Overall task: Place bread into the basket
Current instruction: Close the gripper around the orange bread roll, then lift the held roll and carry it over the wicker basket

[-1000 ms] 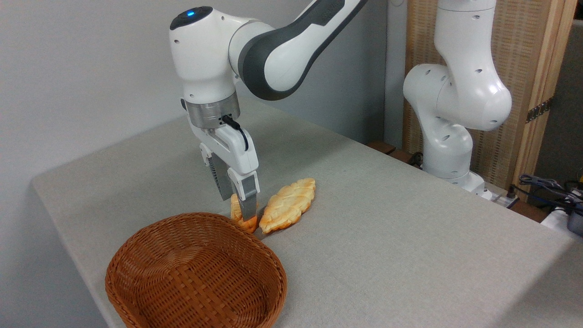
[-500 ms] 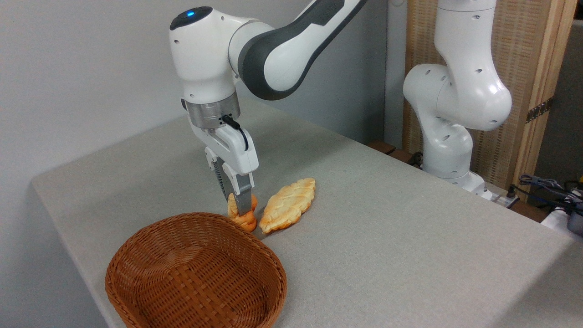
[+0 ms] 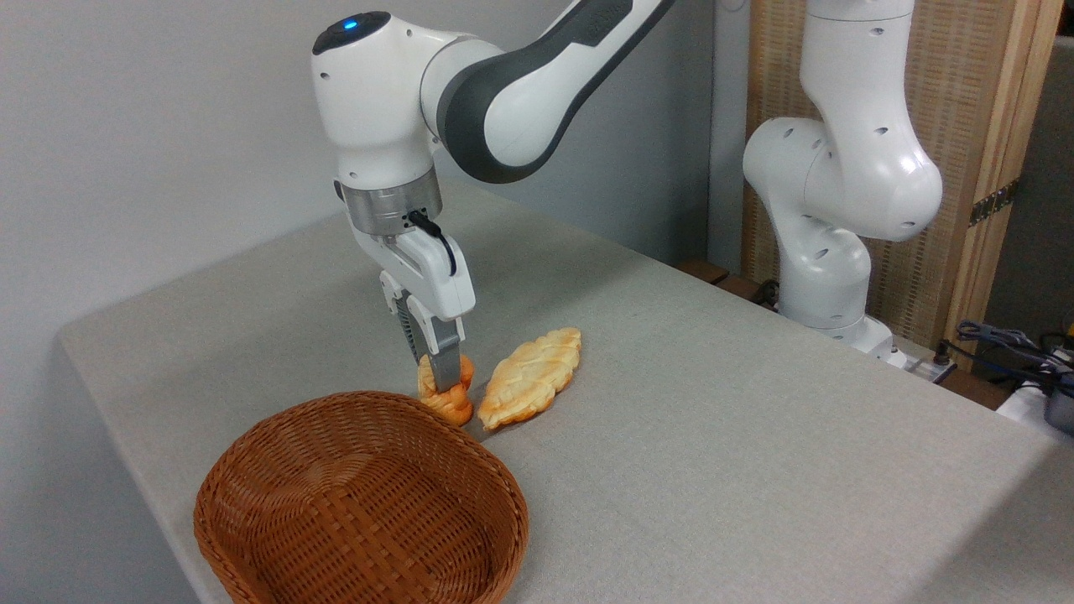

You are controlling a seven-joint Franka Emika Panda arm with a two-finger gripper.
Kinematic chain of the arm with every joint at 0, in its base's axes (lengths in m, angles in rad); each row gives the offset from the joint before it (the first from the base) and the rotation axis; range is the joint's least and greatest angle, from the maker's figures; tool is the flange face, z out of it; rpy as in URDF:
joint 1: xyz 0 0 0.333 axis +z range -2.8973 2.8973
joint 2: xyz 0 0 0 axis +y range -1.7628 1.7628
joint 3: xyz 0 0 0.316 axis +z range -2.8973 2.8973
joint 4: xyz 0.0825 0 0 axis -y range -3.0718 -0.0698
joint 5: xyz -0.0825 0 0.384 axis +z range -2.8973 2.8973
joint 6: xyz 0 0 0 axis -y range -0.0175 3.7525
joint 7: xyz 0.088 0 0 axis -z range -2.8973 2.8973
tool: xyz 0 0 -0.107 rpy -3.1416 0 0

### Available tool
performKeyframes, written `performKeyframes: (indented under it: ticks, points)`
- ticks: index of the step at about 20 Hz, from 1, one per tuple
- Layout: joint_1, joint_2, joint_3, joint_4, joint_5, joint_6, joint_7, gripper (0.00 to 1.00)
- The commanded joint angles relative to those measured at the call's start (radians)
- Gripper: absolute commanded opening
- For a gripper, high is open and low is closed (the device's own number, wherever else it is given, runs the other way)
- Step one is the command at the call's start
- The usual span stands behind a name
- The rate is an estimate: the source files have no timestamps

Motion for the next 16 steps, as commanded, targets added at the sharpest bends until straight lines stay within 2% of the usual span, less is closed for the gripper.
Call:
performKeyframes:
  ticks: [1,5,10,16]
  points:
    - [-0.005,-0.016,0.002,0.02,0.006,-0.046,0.001,0.28]
    - [-0.005,-0.014,0.01,0.114,-0.003,-0.158,0.01,0.27]
    - [-0.004,0.003,0.021,0.197,-0.007,-0.172,0.006,0.25]
    - [-0.004,0.094,0.129,0.425,-0.003,-0.259,0.003,0.29]
